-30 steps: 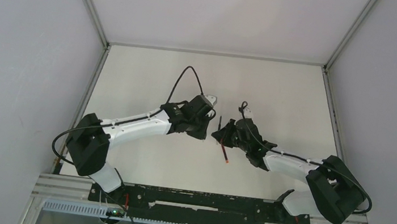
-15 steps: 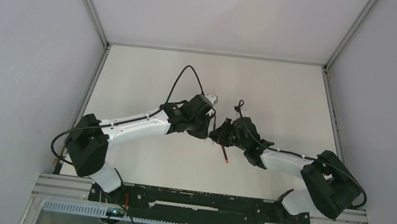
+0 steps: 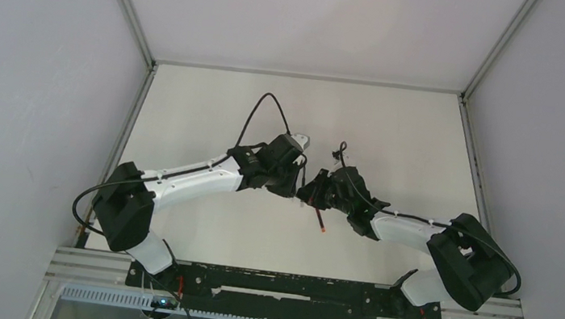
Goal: Insert the pens into the pen caps
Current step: Adjust the pen cap.
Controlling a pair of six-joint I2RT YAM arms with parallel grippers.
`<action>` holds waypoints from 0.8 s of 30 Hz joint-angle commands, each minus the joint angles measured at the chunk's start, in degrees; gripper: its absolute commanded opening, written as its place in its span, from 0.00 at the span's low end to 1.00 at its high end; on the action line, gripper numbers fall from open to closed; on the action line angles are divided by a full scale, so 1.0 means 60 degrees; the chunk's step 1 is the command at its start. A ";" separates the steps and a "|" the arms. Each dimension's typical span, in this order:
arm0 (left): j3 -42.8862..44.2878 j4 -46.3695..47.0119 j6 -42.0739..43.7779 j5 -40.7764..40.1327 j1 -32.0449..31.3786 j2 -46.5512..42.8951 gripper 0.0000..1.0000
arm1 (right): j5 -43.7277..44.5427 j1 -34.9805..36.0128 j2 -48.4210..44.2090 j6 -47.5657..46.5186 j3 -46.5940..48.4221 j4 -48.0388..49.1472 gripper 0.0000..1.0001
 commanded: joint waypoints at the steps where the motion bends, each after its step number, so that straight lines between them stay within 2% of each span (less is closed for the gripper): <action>1: 0.0420 0.0361 -0.0147 0.0312 0.0027 -0.0259 0.14 | -0.0367 -0.0007 -0.0195 -0.0130 0.0340 0.0850 0.00; 8: 0.0390 0.0382 -0.0174 0.0318 0.0026 -0.0216 0.17 | -0.0783 -0.0087 -0.0275 -0.0646 0.0340 0.1108 0.00; 24: 0.0170 0.0525 -0.0235 0.0551 0.0084 -0.0339 0.17 | -0.1986 -0.0632 -0.0489 -0.0615 0.0340 0.1304 0.00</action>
